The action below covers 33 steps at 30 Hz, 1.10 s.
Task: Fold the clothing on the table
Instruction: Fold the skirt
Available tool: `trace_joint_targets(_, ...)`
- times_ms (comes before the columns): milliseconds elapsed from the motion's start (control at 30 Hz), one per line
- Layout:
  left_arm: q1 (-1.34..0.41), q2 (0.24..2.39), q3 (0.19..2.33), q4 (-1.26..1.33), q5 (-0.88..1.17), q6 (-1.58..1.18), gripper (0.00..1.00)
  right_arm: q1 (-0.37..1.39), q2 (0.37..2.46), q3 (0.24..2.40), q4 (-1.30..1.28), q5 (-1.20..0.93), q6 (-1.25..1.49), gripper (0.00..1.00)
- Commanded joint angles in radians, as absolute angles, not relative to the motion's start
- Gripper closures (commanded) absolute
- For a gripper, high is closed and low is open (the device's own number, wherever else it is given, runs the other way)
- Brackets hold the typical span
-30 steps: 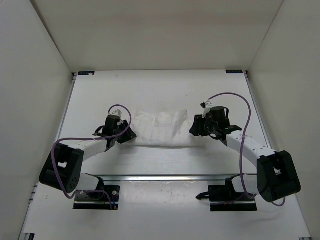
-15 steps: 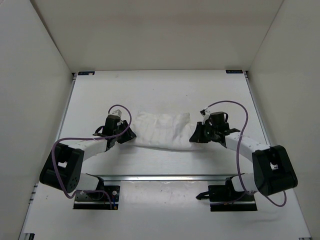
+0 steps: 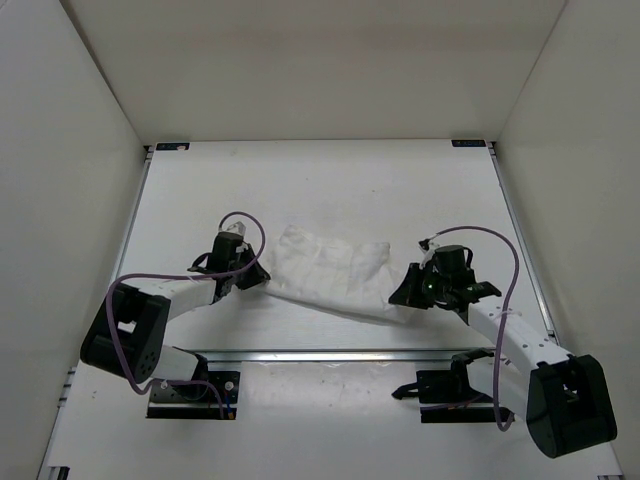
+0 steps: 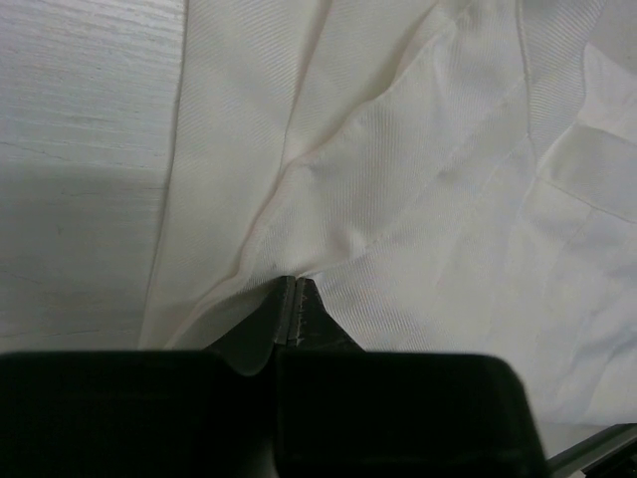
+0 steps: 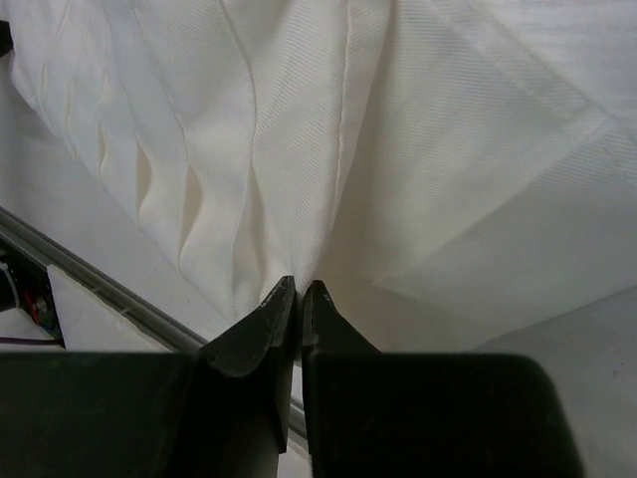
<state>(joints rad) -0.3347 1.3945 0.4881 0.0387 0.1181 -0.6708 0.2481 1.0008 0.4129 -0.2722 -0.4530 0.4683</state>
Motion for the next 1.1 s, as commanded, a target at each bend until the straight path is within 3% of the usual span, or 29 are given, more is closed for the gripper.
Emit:
trace_joint_targets(0, -0.348, 1.423, 0.474, 0.012, 0.081, -0.666, 1.00, 0.256, 0.999, 0.425, -0.359, -0.425, 0.477, 1.00)
trace_joint_targets(233, -0.356, 1.436, 0.480, 0.018, 0.081, -0.670, 1.00, 0.402, 1.109, 0.494, -0.526, -0.273, 0.469, 1.00)
trace_joint_targets(400, -0.353, 1.424, 0.476, 0.008, 0.080, -0.675, 1.00, 0.407, 1.196, 0.555, -0.600, -0.210, 0.419, 1.00)
trace_joint_targets(633, -0.359, 1.341, 0.442, 0.002, 0.058, -0.692, 1.00, 0.393, 1.422, 0.647, -0.517, -0.138, 0.374, 1.00)
trace_joint_targets(933, -0.374, 1.239, 0.425, -0.078, 0.026, -0.684, 1.00, 0.387, 1.701, 0.967, -0.477, -0.055, 0.322, 1.00)
trace_joint_targets(1000, -0.364, 1.239, 0.455, -0.090, 0.047, -0.680, 0.87, 0.391, 1.697, 1.058, -0.498, -0.014, 0.288, 1.00)
trace_joint_targets(1067, -0.364, 1.238, 0.512, -0.124, 0.061, -0.672, 0.67, 0.390, 1.651, 1.109, -0.505, 0.052, 0.265, 1.00)
